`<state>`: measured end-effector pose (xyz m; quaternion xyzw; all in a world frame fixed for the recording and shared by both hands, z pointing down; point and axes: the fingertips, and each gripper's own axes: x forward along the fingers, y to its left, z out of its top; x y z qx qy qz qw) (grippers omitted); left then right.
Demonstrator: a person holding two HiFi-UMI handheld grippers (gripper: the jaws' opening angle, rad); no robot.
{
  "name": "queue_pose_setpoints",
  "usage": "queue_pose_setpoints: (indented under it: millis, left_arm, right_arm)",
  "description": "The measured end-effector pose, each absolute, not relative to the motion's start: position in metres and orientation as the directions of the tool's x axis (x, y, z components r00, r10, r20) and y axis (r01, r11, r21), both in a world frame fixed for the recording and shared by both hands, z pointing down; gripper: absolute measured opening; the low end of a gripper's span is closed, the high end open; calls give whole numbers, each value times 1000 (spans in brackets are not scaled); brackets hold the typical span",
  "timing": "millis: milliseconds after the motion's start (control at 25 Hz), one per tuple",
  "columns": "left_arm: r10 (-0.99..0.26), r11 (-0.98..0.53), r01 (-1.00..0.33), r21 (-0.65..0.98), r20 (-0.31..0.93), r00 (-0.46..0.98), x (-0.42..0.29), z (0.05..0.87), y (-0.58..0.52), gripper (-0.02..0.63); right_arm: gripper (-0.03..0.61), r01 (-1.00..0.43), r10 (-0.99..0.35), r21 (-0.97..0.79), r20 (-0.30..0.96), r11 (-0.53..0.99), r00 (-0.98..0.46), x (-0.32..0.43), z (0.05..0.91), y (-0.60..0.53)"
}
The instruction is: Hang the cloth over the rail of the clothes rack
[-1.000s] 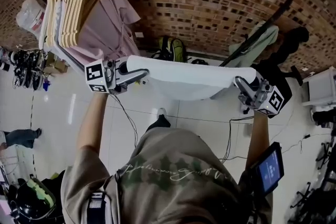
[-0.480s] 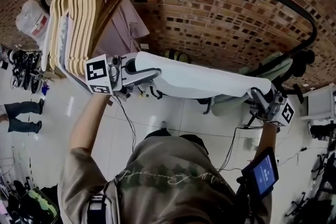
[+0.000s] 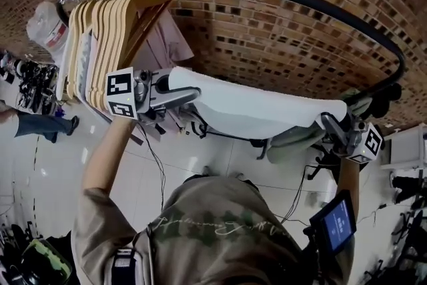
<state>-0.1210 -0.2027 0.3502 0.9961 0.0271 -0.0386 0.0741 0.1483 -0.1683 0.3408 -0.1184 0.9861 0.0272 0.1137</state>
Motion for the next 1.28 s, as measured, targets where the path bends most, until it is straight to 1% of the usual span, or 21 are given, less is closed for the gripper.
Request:
queue_pose_setpoints:
  millis: [160,400,520,640,760,880,1080,1280]
  left_arm:
    - [59,-992,64,111,-48,997,-119,336,-209,17]
    - [45,-995,50,81,-62,997,-117,302,-220,17]
    - [47,-997,52,65,-79,996,-117,279,-223,17]
    - [65,-997,67,28,-82,995,-114,254,-222,17]
    - [65,-998,64,-14,-70,995,-103,232,-219,17]
    - [61,-997,58,-44,-57,996,-93,214,-215,17]
    - [69,-997,66,-50,-72,995,-102,187,-231,17]
    - [90,-995,87,-58,-56,994,-100,169,-241,17]
  right_arm:
    - [16,-179,-166,53,-198,982,-966,151,321,-178]
    - [15,-158,-152,20,-174,987,-973,155,287,-189]
    - [16,-130,-124,18,-205,991,-971,156,262,-191]
    - [16,-89,-83,12,-262,996,-962,162,234,-191]
    - [16,-88,-81,13,-282,996,-956,173,213,-191]
    - [15,-102,-96,9,-253,995,-963,183,195,-185]
    - [15,-130,-117,62,-179,990,-977,175,169,-194]
    - [16,-138,-126,75,-152,988,-980,177,152,-205]
